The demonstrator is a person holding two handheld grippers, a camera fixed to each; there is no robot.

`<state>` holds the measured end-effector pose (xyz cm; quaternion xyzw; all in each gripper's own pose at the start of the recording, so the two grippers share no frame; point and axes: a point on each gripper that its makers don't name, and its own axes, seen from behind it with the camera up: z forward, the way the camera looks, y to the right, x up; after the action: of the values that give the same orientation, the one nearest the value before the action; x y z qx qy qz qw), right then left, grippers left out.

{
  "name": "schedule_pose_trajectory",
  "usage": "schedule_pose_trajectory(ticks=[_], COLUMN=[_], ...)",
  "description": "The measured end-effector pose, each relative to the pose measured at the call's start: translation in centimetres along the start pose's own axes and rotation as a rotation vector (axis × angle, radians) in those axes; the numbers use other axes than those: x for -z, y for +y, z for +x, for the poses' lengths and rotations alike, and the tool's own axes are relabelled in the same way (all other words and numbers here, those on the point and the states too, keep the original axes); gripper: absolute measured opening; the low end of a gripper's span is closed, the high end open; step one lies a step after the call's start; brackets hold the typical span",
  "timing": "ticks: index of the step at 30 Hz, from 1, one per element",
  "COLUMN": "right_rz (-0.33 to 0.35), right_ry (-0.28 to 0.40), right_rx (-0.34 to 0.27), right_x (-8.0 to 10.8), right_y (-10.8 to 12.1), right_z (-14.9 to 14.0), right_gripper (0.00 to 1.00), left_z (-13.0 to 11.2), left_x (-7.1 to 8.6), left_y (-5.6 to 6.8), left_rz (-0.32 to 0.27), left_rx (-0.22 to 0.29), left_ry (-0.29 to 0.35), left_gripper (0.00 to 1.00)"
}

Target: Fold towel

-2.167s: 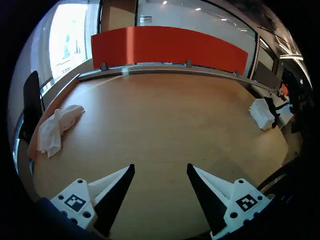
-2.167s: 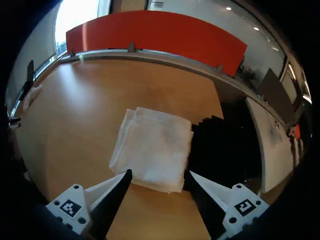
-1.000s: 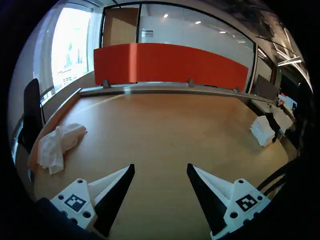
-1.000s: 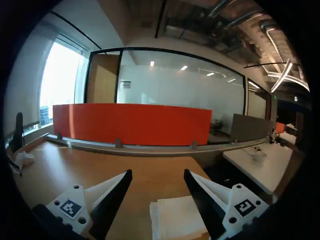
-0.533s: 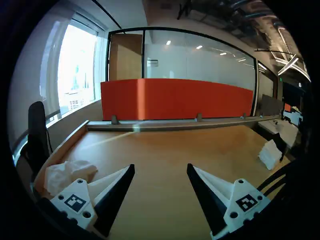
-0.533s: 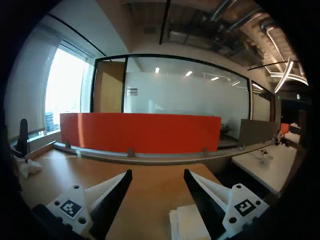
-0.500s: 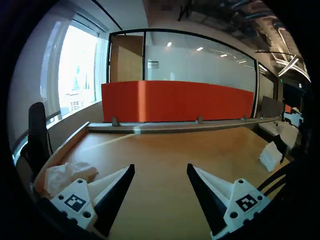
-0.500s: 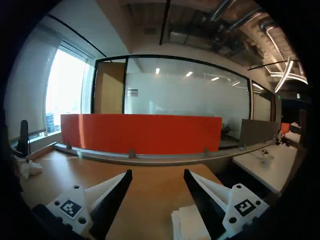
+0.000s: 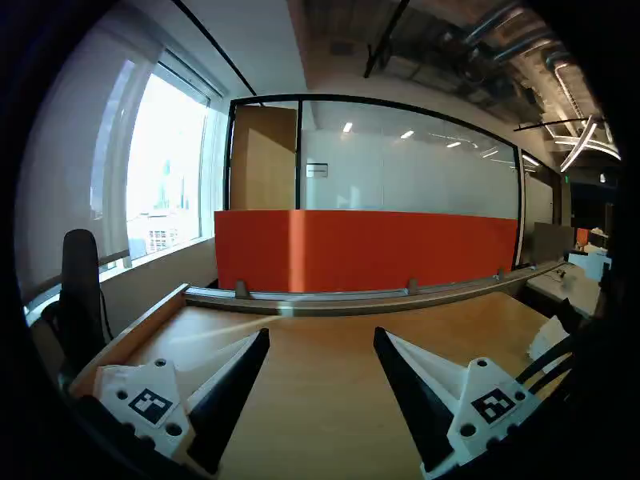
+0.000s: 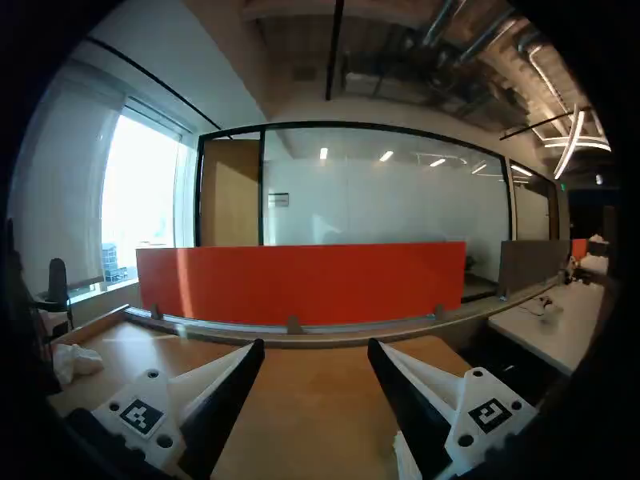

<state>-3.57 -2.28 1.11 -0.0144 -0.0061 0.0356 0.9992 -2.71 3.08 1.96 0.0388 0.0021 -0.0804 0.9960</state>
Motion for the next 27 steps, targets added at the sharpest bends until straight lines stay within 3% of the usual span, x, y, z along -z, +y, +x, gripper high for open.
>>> schedule_pose_trajectory(ticks=[17,27], right_rz=[0.025,0.019], right_ry=[-0.006,0.011], right_rx=[0.012,0.011], right_x=[-0.3,0.2], right_y=[-2.8,-4.0], right_z=[-0.3,-1.4], right_gripper=[1.00,1.00], left_z=[0.1,-3.6], left_x=[-0.3,-0.4], left_y=[-0.1,-0.4], left_rz=[-0.006,0.001], left_rx=[0.011,-0.011], left_ry=[0.037,0.041], left_gripper=[0.97,0.97])
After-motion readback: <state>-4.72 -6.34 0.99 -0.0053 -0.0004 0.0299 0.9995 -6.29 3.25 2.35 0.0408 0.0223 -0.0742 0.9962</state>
